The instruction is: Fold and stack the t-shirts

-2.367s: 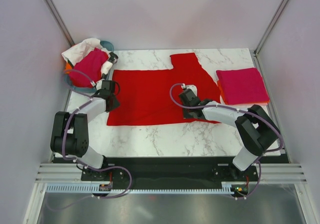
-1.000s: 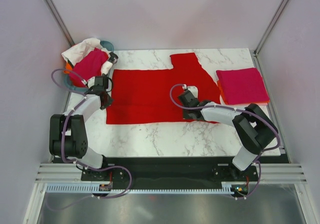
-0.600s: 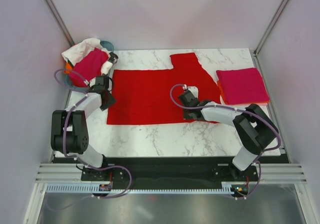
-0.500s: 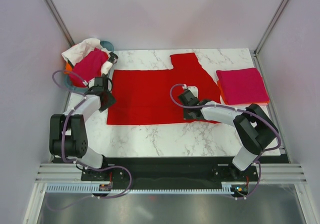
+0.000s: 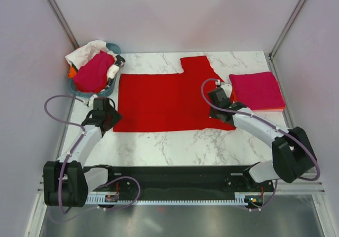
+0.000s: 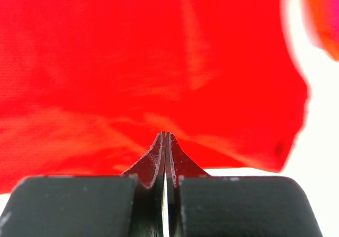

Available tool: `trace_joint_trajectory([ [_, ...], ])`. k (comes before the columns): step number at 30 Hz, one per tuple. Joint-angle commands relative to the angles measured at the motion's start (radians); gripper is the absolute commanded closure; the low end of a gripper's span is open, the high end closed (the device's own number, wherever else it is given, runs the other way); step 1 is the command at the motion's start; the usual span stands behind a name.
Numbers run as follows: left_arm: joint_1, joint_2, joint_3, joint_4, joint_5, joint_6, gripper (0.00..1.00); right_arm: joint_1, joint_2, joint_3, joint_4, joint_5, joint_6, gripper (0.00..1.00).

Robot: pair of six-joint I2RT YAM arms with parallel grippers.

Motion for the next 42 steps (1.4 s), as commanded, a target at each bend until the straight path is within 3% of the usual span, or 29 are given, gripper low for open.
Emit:
trace_joint_trajectory([
  [1, 0.007, -0.035, -0.048, 0.022, 0.027, -0.105, 0.47, -0.085, -0.071, -0.075, -0.049, 0.045, 0.033, 1.00],
  [6, 0.013, 0.008, -0.051, 0.033, 0.051, -0.145, 0.49, -0.223, -0.074, -0.141, -0.030, -0.044, 0.044, 1.00],
  [11, 0.018, 0.091, -0.040, 0.046, 0.065, -0.177, 0.50, -0.263, -0.019, -0.167, 0.016, -0.112, 0.055, 1.00],
  [20, 0.030, 0.189, -0.031, 0.045, 0.045, -0.221, 0.53, -0.300, 0.001, -0.188, 0.018, 0.035, 0.121, 1.00],
  [34, 0.078, 0.019, -0.066, 0.014, 0.050, -0.231, 0.58, -0.228, -0.139, -0.133, -0.019, 0.028, 0.076, 1.00],
  [39, 0.078, -0.030, -0.036, -0.006, 0.042, -0.220, 0.77, -0.170, -0.108, -0.121, -0.014, -0.036, 0.099, 1.00],
  [40, 0.078, -0.027, -0.022, -0.012, 0.035, -0.221, 0.90, -0.163, -0.100, -0.122, -0.011, -0.046, 0.110, 1.00],
  [42, 0.076, -0.012, -0.005, -0.021, 0.021, -0.225, 0.92, -0.157, -0.077, -0.130, 0.004, -0.066, 0.122, 1.00],
])
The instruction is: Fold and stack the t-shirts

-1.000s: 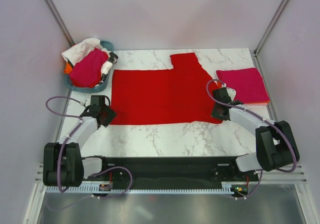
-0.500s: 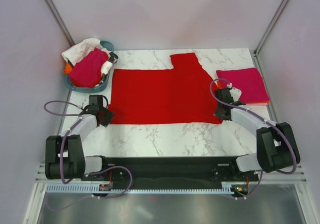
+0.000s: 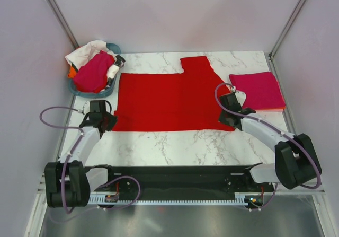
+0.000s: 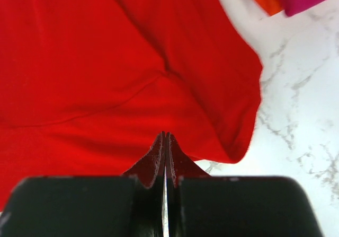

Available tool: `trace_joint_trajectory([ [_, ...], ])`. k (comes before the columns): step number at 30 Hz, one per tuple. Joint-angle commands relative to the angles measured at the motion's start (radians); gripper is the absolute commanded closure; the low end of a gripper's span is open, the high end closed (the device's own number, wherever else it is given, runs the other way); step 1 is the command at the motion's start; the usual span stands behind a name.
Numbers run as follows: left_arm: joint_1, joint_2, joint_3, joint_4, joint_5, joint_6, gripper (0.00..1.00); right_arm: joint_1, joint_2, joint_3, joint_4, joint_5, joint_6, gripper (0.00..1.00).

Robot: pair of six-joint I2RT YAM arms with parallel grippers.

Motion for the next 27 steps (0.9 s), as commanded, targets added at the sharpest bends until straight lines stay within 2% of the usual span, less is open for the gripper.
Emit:
trace_joint_trajectory([
  [1, 0.006, 0.009, 0.054, -0.024, -0.032, -0.011, 0.94, 0.009, 0.036, 0.021, 0.011, -0.046, 0.036, 1.00],
  [4, 0.006, 0.068, 0.065, -0.021, -0.018, -0.032, 0.98, 0.009, 0.081, 0.015, 0.025, -0.049, 0.046, 1.00],
  [14, 0.006, 0.270, 0.082, 0.018, 0.003, -0.078, 0.98, -0.032, 0.161, -0.008, 0.048, -0.052, 0.053, 1.00],
  [20, 0.008, 0.315, 0.059, 0.024, 0.022, -0.089, 0.98, -0.039, 0.139, -0.055, 0.051, -0.041, 0.061, 1.00],
  [27, 0.086, 0.280, -0.024, 0.018, 0.072, -0.115, 0.98, -0.103, 0.058, -0.141, 0.039, -0.067, 0.072, 1.00],
])
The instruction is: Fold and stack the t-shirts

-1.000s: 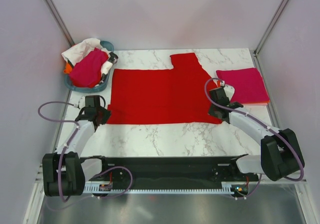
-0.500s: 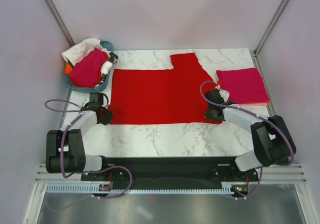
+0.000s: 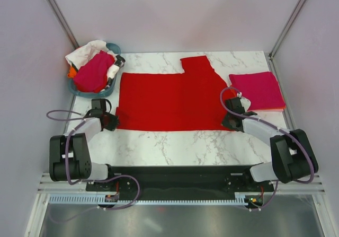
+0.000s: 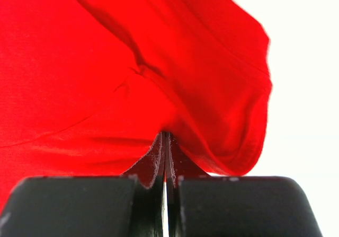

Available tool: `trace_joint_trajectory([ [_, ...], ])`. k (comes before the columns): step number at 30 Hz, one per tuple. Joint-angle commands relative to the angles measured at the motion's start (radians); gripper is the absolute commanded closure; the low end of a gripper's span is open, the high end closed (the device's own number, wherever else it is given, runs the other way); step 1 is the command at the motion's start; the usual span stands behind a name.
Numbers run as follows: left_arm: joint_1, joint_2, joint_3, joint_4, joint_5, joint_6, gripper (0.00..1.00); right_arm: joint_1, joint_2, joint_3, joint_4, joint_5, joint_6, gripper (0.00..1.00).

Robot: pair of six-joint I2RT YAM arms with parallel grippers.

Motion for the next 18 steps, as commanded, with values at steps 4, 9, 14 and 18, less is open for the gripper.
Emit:
trace_joint_trajectory([
  [4, 0.045, -0.090, -0.118, -0.100, -0.014, -0.039, 0.98, -0.030, -0.107, -0.104, -0.109, 0.021, 0.026, 1.00],
  [9, 0.045, -0.228, -0.182, -0.163, -0.017, -0.065, 0.98, -0.032, -0.187, -0.141, -0.159, -0.015, 0.065, 1.00],
  [14, 0.045, -0.410, -0.256, -0.233, -0.012, -0.098, 0.98, -0.030, -0.278, -0.152, -0.208, -0.028, 0.067, 1.00],
  [18, 0.045, -0.520, -0.256, -0.234, -0.011, -0.059, 0.93, -0.030, -0.355, -0.123, -0.218, -0.036, 0.032, 1.00],
])
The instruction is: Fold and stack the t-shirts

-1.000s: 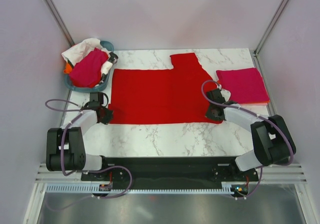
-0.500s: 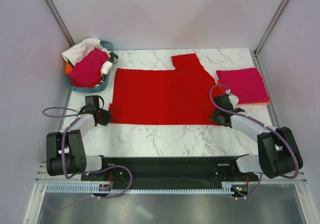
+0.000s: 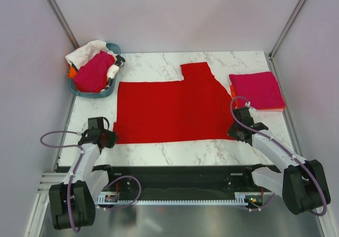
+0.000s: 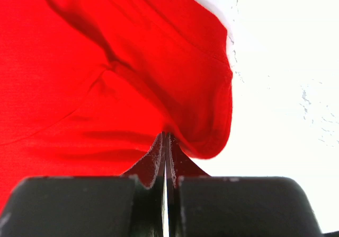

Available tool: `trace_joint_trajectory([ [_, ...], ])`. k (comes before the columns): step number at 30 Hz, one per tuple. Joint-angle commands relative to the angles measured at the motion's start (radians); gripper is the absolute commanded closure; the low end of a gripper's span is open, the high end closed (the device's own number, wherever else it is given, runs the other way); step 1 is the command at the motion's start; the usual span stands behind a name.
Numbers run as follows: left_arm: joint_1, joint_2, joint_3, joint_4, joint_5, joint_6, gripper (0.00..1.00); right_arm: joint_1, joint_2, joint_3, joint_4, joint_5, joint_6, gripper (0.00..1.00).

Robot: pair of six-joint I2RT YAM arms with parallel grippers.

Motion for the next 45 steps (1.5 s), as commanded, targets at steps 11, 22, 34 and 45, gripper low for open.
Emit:
trace_joint_trajectory([
  [11, 0.004, -0.029, 0.343, -0.042, 0.031, 0.274, 0.32, -0.005, 0.106, 0.436, 0.130, -0.057, -0.272, 0.39],
  [22, -0.034, 0.135, 0.380, 0.360, 0.262, 0.372, 0.07, -0.069, 0.746, 1.069, 0.145, -0.140, -0.275, 0.30],
  [34, -0.141, 0.382, 0.530, 0.493, 0.216, 0.460, 0.09, -0.129, 1.318, 1.731, 0.118, -0.326, -0.212, 0.27],
  [45, -0.146, 0.538, 0.656, 0.495, 0.185, 0.504, 0.09, -0.141, 1.524, 1.882, 0.148, -0.350, -0.178, 0.30],
])
